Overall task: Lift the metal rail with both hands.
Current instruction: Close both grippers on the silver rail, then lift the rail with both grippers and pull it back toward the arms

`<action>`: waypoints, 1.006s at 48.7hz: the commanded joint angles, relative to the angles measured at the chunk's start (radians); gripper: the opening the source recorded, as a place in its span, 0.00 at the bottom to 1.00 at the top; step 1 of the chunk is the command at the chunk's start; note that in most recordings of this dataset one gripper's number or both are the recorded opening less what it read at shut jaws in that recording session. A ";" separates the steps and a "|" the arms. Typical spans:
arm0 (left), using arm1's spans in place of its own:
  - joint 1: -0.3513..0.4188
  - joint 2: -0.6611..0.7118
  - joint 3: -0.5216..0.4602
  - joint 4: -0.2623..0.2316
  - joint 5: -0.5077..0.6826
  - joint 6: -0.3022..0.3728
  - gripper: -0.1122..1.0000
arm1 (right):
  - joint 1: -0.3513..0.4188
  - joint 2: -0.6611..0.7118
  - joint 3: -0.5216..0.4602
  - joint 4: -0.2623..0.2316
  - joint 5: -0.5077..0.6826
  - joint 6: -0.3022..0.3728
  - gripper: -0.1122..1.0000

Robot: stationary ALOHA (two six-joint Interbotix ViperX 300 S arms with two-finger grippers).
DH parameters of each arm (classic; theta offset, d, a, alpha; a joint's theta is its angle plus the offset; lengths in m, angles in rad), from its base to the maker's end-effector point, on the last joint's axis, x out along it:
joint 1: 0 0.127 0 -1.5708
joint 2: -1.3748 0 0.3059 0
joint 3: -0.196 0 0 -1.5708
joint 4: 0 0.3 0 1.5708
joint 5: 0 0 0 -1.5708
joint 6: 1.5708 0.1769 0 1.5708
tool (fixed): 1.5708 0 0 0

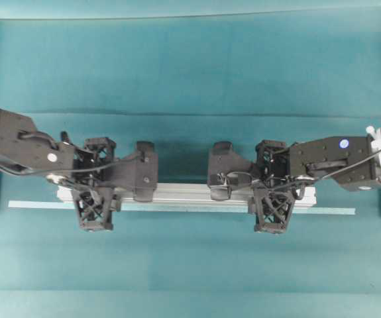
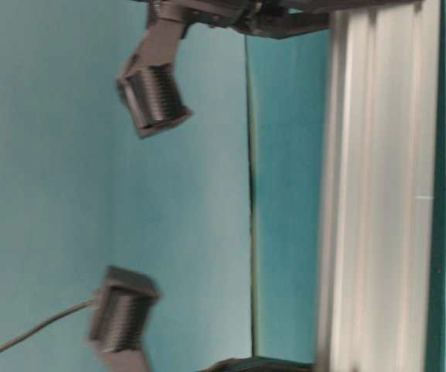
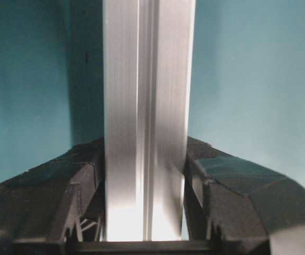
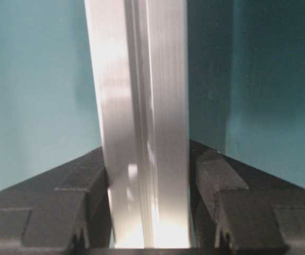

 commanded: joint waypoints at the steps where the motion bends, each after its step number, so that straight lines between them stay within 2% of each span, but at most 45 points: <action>1: -0.003 -0.057 -0.020 0.000 0.025 0.000 0.43 | -0.008 -0.028 -0.023 0.003 0.035 0.002 0.41; 15: -0.003 -0.124 -0.052 0.000 0.124 -0.005 0.43 | -0.015 -0.098 -0.106 0.003 0.181 0.005 0.41; 49: -0.002 -0.144 -0.242 0.002 0.356 -0.002 0.43 | -0.028 -0.146 -0.264 0.003 0.459 0.006 0.41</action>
